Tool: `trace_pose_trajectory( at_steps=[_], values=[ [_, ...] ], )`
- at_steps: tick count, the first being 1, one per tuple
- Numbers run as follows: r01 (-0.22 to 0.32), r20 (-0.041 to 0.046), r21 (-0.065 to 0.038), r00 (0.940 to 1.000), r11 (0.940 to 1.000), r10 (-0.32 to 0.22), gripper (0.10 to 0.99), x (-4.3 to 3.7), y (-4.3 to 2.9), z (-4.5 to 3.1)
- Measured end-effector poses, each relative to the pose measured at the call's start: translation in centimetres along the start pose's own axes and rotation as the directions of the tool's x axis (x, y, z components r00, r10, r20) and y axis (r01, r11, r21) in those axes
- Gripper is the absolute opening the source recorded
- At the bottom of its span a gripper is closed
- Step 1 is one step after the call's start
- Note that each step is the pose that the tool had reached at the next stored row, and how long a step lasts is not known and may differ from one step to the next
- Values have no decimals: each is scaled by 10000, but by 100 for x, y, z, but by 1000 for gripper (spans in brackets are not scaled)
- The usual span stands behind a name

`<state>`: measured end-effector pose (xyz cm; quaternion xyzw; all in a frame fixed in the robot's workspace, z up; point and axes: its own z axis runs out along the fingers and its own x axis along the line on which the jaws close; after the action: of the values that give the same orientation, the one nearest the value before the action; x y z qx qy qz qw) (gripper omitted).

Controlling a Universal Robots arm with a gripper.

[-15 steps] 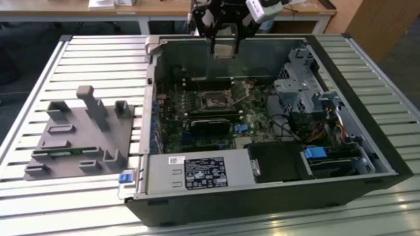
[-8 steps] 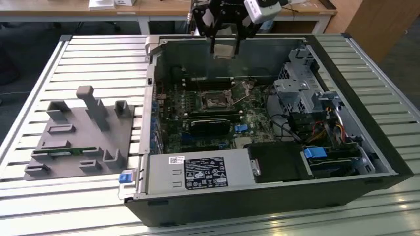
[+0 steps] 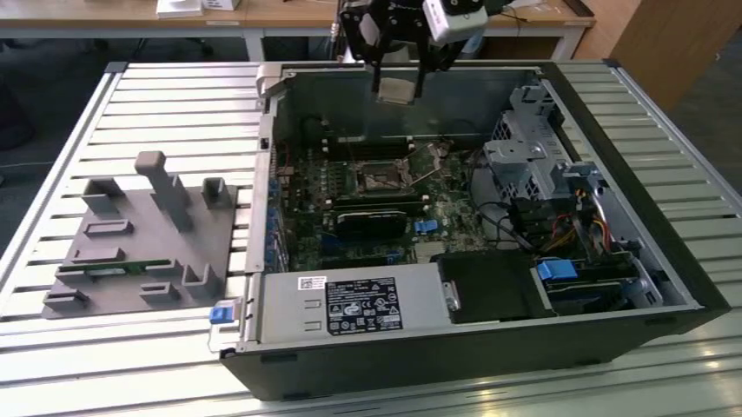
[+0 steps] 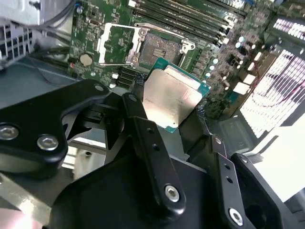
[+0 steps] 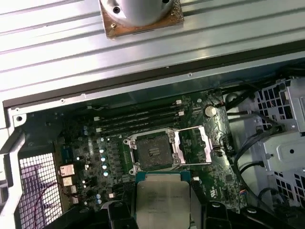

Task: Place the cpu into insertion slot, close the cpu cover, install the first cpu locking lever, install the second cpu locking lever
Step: 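Place the cpu into insertion slot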

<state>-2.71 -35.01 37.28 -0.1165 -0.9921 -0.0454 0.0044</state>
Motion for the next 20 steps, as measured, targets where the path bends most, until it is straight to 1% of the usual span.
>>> trace_pose_trajectory(
  at_steps=[3, 7, 15, 20],
  values=[
    [-477, 42, -9, 9989, 9989, 477, 541, 1, 0, 1],
    [-783, 69, -18, 9969, 9969, 783, 541, 6, -2, 5],
    [-837, 78, -15, 9965, 9965, 837, 541, 5, -6, 50],
    [-883, 84, -14, 9961, 9961, 883, 541, 5, -7, 58]
  ],
)
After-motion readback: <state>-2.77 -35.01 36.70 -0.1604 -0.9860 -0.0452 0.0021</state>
